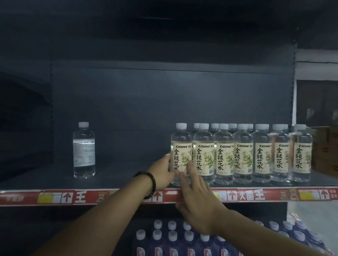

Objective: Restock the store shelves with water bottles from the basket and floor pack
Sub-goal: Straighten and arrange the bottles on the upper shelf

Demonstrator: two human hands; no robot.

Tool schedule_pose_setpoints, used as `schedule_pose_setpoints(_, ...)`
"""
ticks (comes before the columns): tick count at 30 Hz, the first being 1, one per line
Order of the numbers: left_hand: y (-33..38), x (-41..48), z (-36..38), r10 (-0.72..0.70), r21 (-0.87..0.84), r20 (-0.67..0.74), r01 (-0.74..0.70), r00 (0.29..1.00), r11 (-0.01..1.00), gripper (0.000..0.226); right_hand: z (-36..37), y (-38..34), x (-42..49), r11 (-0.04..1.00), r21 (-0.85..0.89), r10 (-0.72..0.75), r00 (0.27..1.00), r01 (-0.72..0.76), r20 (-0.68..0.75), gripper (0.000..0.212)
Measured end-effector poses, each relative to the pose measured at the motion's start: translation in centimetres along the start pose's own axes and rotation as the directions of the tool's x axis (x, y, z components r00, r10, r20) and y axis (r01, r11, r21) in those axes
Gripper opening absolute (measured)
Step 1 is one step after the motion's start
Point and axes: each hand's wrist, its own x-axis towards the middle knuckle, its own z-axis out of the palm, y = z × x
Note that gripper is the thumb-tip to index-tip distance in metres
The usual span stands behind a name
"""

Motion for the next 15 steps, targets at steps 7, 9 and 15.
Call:
schedule_pose_setpoints(7,0.0,1.3,0.8,-0.026,0.069,-0.008,0.026,1.0,0.997,0.035,0.3,0.1,0.0,0.999,0.018,0.037,0.999,-0.037,0.003,0.098)
schedule_pose_setpoints(9,-0.1,1.4,0.8,-0.02,0.079,-0.011,0.021,1.0,0.997,0.038,0.3,-0.2,0.0,0.999,0.013,0.049,0.999,-0.049,0.005,0.098)
schedule_pose_setpoints(15,-1.1,1.0,-0.2,0.0,0.035,-0.008,0.0,1.0,0.999,0.043,-0.3,-1.7,0.9,0.988,0.123,0.121,0.962,-0.093,-0.246,0.062)
